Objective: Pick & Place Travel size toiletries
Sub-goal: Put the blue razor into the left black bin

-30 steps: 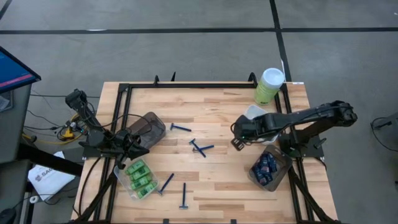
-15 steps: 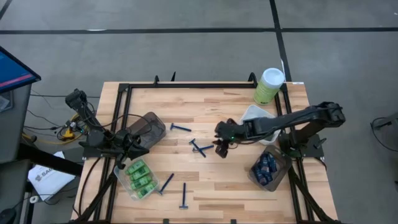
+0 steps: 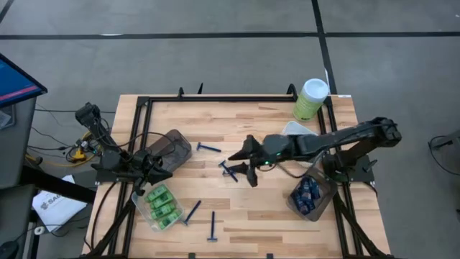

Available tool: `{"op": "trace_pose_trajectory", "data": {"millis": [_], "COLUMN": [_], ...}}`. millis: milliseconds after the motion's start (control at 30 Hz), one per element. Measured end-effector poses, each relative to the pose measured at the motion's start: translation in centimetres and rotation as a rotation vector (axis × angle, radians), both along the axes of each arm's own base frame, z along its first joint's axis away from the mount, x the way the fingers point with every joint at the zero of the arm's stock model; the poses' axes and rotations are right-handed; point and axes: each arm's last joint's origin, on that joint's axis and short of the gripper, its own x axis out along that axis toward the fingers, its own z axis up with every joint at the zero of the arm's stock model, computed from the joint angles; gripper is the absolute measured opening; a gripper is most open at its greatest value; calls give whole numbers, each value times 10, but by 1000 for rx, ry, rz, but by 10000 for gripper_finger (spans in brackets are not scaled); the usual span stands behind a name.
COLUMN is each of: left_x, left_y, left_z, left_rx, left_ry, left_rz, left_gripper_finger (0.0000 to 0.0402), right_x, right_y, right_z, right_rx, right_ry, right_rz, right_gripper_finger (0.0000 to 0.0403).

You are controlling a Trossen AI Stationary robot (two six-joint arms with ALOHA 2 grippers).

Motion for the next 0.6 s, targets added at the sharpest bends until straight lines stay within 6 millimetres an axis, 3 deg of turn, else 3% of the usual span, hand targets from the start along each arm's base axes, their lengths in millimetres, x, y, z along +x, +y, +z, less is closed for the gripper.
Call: {"op": "trace_pose_trajectory", "data": {"millis": [200, 600], "left_x": [0, 0], "left_y": [0, 3], "left_z": [1, 2], "left_rx": [-4, -33], "left_ry": [-3, -5], "left_rz": [0, 82], "left_gripper_finger": [2, 2], "right_x": [-34, -110], "right_y": [8, 28], "right_z": [49, 109], "right_rx": [27, -169], "right_ry": [-180, -436], "right_rz": [44, 229], "right_gripper_finger": [130, 18]}}
